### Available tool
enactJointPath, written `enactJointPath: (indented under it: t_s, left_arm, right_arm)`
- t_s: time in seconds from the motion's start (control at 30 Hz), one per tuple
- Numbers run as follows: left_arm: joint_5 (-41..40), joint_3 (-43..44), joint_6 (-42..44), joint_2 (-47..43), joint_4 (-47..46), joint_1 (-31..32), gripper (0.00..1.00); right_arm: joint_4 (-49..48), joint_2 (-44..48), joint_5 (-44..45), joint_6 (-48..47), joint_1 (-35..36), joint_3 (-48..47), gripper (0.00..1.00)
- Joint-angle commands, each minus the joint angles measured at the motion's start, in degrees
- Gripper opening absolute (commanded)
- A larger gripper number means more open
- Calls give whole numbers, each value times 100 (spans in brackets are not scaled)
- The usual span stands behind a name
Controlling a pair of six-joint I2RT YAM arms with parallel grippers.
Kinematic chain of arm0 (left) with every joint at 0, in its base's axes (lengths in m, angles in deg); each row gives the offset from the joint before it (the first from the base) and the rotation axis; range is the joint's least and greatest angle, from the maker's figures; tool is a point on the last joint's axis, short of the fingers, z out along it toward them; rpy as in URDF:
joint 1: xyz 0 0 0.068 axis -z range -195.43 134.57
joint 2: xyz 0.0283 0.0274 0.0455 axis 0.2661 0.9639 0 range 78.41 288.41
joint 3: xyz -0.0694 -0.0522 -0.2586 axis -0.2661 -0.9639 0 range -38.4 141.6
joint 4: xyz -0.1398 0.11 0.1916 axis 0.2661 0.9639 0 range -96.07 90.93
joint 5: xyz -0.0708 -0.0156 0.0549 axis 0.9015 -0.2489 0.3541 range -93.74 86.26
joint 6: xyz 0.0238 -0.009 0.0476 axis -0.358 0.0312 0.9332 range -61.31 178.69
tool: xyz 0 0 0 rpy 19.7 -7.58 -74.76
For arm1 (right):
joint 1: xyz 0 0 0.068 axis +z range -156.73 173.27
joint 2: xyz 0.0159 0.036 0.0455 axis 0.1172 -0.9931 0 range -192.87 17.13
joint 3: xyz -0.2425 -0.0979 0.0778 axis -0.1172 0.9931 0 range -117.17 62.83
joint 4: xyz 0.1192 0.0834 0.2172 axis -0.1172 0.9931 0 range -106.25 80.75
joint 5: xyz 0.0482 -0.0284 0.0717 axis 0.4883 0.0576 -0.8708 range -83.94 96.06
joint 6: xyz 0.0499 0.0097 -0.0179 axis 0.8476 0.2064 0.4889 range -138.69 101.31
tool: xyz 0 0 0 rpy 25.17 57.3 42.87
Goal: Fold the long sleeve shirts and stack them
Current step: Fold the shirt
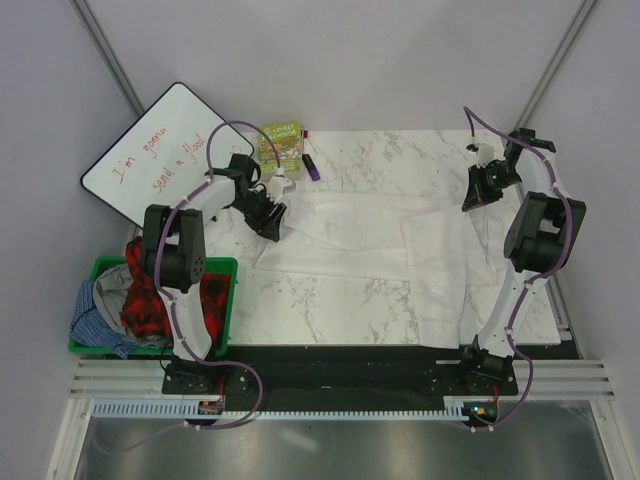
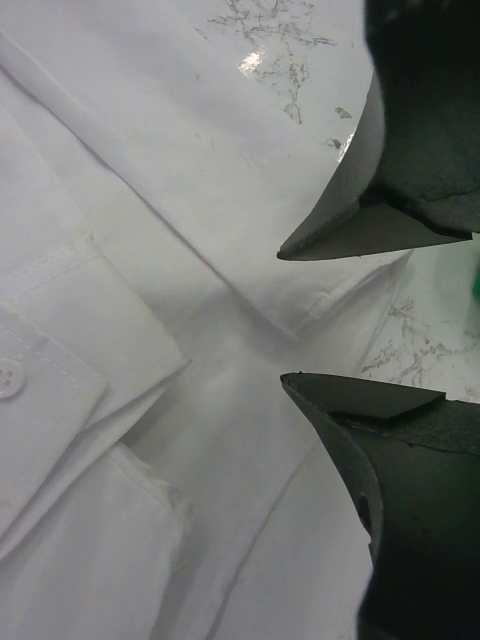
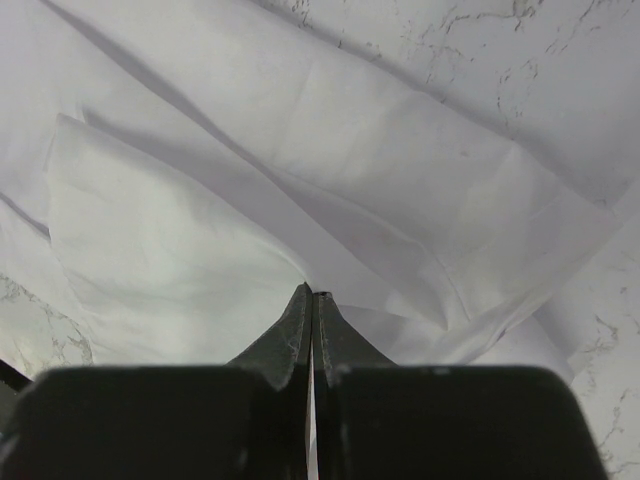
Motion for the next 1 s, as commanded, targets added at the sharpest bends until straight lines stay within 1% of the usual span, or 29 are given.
enactJointPath:
  t_s: [0.0, 0.13, 0.23, 0.27, 0.37, 0.43, 0.53, 0.57, 0.63, 0.67, 0.83, 0.9, 0.97]
  left_arm:
    - [-7, 102, 185, 127, 77, 2, 56]
    - [-7, 67, 247, 154, 121, 11, 55]
    - [19, 15, 291, 128, 174, 11, 50]
    - [28, -12, 291, 127, 192, 20, 43]
    - [107, -21, 308, 84, 227, 20, 29]
    - [151, -21, 308, 57, 288, 11, 28]
    - [63, -3, 273, 92, 323, 20, 40]
    - [37, 6, 264, 101, 315, 20, 46]
    - [-51, 6, 195, 153, 271, 20, 53]
    - [-95, 41, 177, 171, 262, 11, 53]
    - [-210, 94, 141, 277, 271, 11, 54]
    - [-157, 32, 159, 259, 279, 20, 52]
    - [-96, 15, 176, 242, 323, 20, 40]
  right_arm:
    - [-41, 71, -85, -8, 30, -26, 0]
    - [-23, 71, -76, -16, 30, -17, 0]
    - [-23, 62, -67, -17, 30, -17, 0]
    - [-14, 62, -67, -25, 30, -17, 0]
    - [3, 80, -85, -25, 30, 1, 0]
    - [12, 124, -94, -43, 30, 36, 0]
    - [3, 133, -103, -43, 30, 45, 0]
    - [3, 132, -103, -43, 30, 45, 0]
    - [3, 150, -103, -52, 30, 62, 0]
    - [3, 141, -103, -52, 30, 62, 0]
    - [3, 150, -94, -78, 30, 62, 0]
    - [3, 124, -102, -78, 30, 62, 0]
    - [3, 132, -94, -78, 30, 62, 0]
